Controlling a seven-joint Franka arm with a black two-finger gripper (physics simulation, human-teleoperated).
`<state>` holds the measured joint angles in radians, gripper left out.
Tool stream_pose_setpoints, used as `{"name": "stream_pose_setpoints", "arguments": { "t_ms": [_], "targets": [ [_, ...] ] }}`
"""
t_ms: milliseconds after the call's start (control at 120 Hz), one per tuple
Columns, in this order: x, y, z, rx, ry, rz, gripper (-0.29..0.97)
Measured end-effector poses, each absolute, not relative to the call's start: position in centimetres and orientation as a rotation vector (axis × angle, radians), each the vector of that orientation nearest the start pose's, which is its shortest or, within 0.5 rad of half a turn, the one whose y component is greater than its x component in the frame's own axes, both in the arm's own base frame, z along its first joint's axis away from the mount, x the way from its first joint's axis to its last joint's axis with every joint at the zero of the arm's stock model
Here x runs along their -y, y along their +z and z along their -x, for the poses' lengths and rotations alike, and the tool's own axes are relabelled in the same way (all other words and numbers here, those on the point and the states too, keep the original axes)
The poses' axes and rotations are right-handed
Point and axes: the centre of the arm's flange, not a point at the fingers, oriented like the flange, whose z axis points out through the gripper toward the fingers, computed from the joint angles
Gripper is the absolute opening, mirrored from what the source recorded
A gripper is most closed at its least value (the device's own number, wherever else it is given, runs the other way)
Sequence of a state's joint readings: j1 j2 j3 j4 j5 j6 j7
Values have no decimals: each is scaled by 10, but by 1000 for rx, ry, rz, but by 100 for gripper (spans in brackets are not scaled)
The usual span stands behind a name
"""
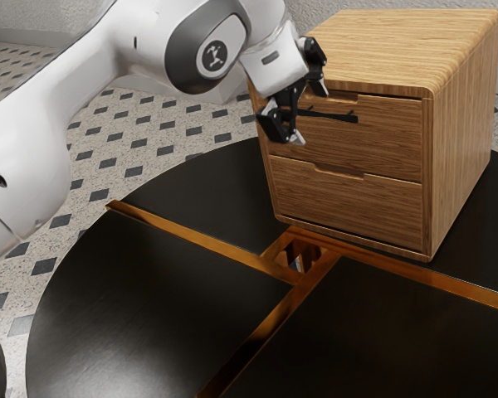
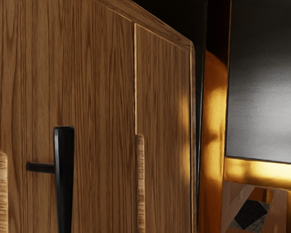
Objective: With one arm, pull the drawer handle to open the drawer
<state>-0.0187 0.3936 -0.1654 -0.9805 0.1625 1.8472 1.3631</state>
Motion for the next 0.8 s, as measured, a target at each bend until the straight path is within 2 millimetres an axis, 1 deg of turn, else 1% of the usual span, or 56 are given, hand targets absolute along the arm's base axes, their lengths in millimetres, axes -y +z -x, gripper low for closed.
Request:
{"name": "stream_pose_setpoints", "arguments": {
  "t_ms": [142, 250, 425, 625, 667, 717, 800],
  "targets": [
    [83, 692, -691, -1926, -484, 1950, 66],
    [80, 677, -700, -1947, -468, 1939, 66],
    [73, 661, -710, -1964, -444, 1925, 66],
    [67, 649, -714, -1980, -419, 1912, 66],
    [63, 645, -715, -1980, -402, 1914, 66],
    [60, 641, -715, -1981, -388, 1915, 70],
    [55, 636, -716, -1979, -372, 1915, 69]
  ]
}}
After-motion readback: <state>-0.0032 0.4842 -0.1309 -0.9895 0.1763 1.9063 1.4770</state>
